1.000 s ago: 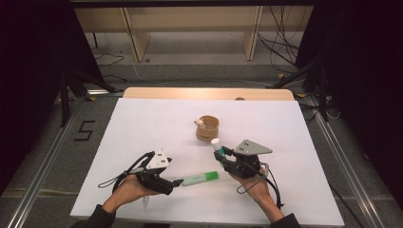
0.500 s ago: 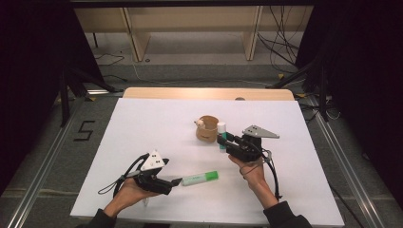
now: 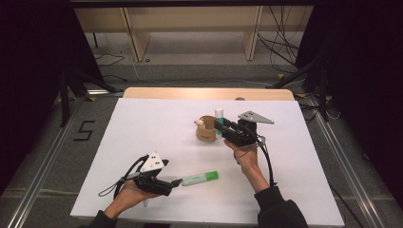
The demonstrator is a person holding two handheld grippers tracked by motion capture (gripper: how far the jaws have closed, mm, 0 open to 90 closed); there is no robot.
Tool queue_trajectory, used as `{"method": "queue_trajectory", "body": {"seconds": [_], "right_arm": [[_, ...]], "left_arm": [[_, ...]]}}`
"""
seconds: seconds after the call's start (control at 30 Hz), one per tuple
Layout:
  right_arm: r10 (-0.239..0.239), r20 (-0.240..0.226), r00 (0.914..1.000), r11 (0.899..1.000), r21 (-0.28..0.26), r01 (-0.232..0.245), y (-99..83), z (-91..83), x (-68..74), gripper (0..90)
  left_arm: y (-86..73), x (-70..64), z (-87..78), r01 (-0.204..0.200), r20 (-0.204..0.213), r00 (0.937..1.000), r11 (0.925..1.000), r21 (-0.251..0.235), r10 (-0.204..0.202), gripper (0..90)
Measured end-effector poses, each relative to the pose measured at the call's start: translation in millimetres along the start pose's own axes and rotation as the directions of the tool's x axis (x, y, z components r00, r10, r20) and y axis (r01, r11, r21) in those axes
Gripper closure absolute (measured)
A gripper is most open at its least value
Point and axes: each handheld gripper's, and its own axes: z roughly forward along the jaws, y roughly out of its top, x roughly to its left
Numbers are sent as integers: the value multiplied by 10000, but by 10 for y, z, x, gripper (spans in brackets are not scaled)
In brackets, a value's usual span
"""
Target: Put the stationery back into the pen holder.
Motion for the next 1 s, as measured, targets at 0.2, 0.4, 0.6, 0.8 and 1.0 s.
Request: {"method": "queue_trajectory", "body": {"seconds": [0.2, 0.4, 0.6, 0.8, 1.0], "right_arm": [[4, 187, 9998, 10000, -94, -2, 116, 112, -31, 660], [11, 481, 9988, 10000, -80, -8, 154, 224, -62, 661], [13, 654, 9979, 10000, 35, -15, 155, 361, -80, 661], [123, 845, 9964, 9999, 62, -129, 154, 471, -90, 660], [274, 1009, 9945, 9995, 150, -291, 112, 550, -131, 660]], "left_arm": [[0, -29, 14, -141, 39, 9999, 9999, 52, 141, 160], [-4, -29, 17, -180, 69, 9998, 9998, 87, 179, 160], [-5, -31, 20, -212, 54, 9998, 9997, 130, 211, 160], [-3, -37, 17, -234, 62, 9997, 9997, 67, 233, 160], [-3, -35, 16, -229, 55, 9997, 9997, 69, 229, 161]]}}
